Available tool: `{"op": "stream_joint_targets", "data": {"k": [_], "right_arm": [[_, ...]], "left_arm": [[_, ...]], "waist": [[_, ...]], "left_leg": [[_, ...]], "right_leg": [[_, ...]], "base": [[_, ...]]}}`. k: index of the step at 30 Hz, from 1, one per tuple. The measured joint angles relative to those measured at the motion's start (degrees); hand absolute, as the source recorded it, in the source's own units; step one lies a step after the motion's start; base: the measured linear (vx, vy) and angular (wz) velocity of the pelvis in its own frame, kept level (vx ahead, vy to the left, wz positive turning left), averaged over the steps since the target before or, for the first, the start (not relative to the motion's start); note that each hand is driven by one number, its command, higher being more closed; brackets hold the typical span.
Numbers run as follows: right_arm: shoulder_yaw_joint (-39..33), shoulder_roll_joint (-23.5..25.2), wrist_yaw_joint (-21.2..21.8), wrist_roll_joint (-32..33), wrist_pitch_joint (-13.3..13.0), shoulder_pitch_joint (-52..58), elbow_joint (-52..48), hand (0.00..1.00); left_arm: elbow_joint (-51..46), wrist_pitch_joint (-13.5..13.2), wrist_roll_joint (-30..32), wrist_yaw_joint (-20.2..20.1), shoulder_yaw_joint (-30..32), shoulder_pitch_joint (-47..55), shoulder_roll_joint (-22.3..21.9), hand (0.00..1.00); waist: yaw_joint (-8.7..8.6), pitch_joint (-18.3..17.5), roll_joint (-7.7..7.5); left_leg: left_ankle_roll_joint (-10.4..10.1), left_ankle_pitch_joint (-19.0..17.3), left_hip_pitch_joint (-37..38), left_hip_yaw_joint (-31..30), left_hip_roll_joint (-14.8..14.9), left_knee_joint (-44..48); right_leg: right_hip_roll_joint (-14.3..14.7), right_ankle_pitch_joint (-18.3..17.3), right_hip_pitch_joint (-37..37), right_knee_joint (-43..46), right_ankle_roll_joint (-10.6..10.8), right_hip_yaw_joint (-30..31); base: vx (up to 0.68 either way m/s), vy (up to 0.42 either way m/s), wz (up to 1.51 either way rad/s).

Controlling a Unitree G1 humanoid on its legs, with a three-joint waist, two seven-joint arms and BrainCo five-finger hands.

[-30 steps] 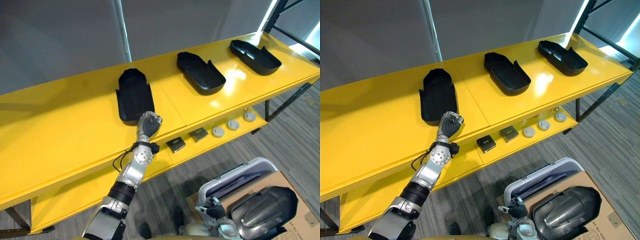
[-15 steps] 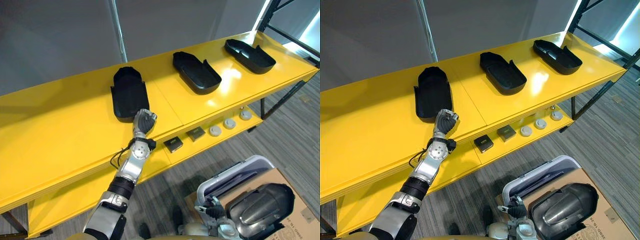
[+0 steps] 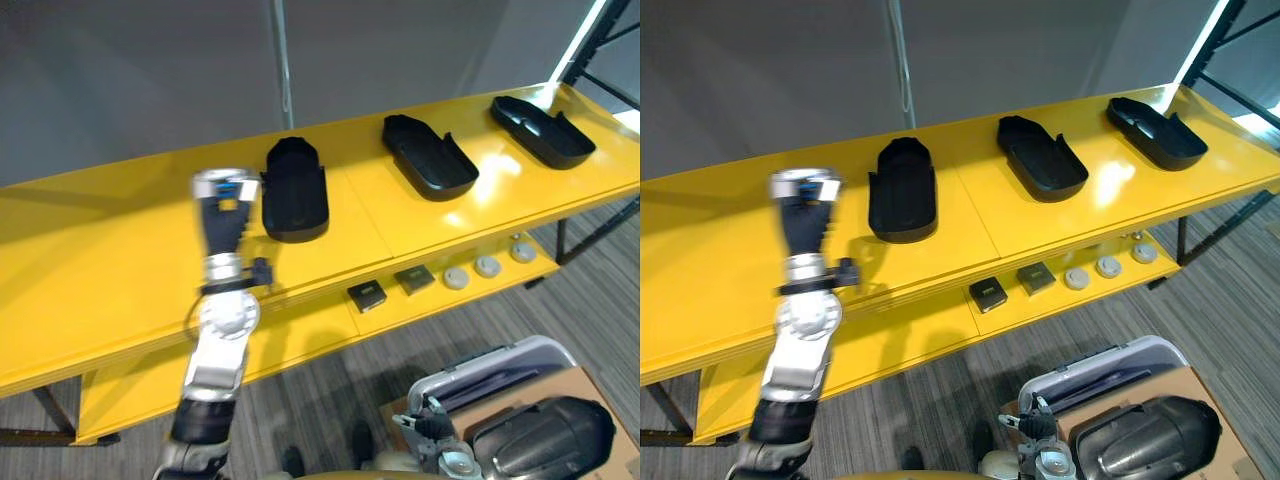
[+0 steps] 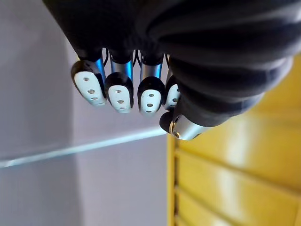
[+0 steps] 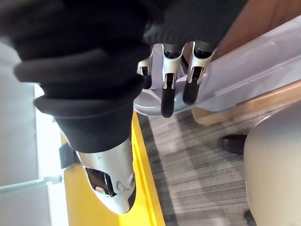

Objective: Walk over and take plastic housings, then place them on the shelf

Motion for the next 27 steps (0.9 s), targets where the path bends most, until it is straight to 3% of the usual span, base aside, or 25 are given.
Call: {"op": "stream_joint_targets", "data": {"k": [3,5,8,9,15,17,18,22,27], "right_arm": [[-1.83,-0.39,-0.52,0.08,0.23,0.60,1.14,0.00],[-3.08,-0.70,-1.10,0.75,0.69,0.77,1.19,0.00],[-4.29,-0.82,-1.36,1.31,1.72,1.94,1.17,0.00],[-4.29,-0.82,-1.44,1.37,1.96,1.97,1.17,0.00],[-4.19,0.16,-1.32,1.48,3.54,4.51,-3.40,0.00],[-4.10,0.80,-1.02,1.46,3.17,5.54,-4.70,0.00],[-3.86,1.21,-0.85,1.46,2.83,5.46,-4.71,0.00],[-3.65,2.09,-0.48,1.48,1.45,4.98,-4.52,0.00],[-3.76,1.83,0.02,1.51,0.85,3.89,-3.23,0.00]], "left_arm": [[-1.40,-2.59,-6.68,3.72,16.02,7.80,-0.99,1.00],[-0.75,-3.24,-10.20,5.20,20.41,13.24,-3.05,1.00],[6.56,-2.94,-13.40,5.42,21.09,20.90,-5.62,1.00],[8.79,-2.43,-13.59,5.22,20.96,22.03,-6.09,1.00],[39.86,6.72,-14.37,-7.45,16.35,25.76,-8.62,1.00],[47.57,8.04,-13.59,-9.72,13.97,25.76,-9.82,1.00],[52.17,8.63,-12.70,-10.57,12.58,25.57,-10.54,0.00],[61.06,9.18,-11.10,-11.51,8.82,24.43,-10.78,0.00],[65.05,9.17,-6.33,-11.06,6.17,21.89,-8.85,0.00]], "waist": [[3.04,-0.05,0.02],[3.71,-0.15,-0.13],[6.07,-0.68,-0.55],[6.15,-0.74,-0.63],[5.81,-2.09,-0.55],[5.86,-2.92,-0.48],[5.82,-3.51,-0.42],[5.93,-4.47,-0.13],[5.58,-4.55,0.44]], "left_leg": [[-0.08,0.14,-0.11,-2.11,0.01,0.10],[-0.09,0.14,0.06,-3.61,-0.13,0.18],[-0.31,-0.01,-0.01,-4.57,-0.15,0.42],[-0.32,-0.02,-0.06,-4.70,-0.14,0.56],[-0.13,-0.38,0.53,-3.88,0.32,1.80],[-0.18,-0.43,0.91,-3.48,0.52,1.72],[-0.19,-0.45,1.10,-3.02,0.65,1.65],[-0.42,-0.91,1.47,-1.96,1.00,1.14],[-0.47,-0.93,2.16,-0.86,1.47,0.69]], "right_leg": [[-0.04,-0.46,0.97,0.01,-0.19,-1.93],[-0.23,-1.05,1.85,0.02,0.03,-3.35],[-0.37,-1.48,2.49,0.03,-0.05,-4.76],[-0.39,-1.53,2.63,0.04,-0.06,-5.04],[-0.38,-2.58,3.09,1.41,0.36,-5.52],[-0.22,-3.08,3.06,1.87,0.22,-5.02],[-0.08,-3.14,3.05,1.79,0.23,-4.66],[0.35,-3.12,2.96,1.61,0.18,-3.54],[0.89,-3.32,2.87,1.05,-0.15,-2.41]], "base": [[-0.04,-0.007,0.33],[-0.03,-0.002,0.38],[0.00,0.004,0.28],[-0.01,-0.001,0.21],[-0.02,-0.002,-0.01],[-0.03,-0.007,-0.12],[-0.02,-0.009,-0.15],[-0.03,-0.011,-0.13],[-0.02,-0.014,-0.13]]}}
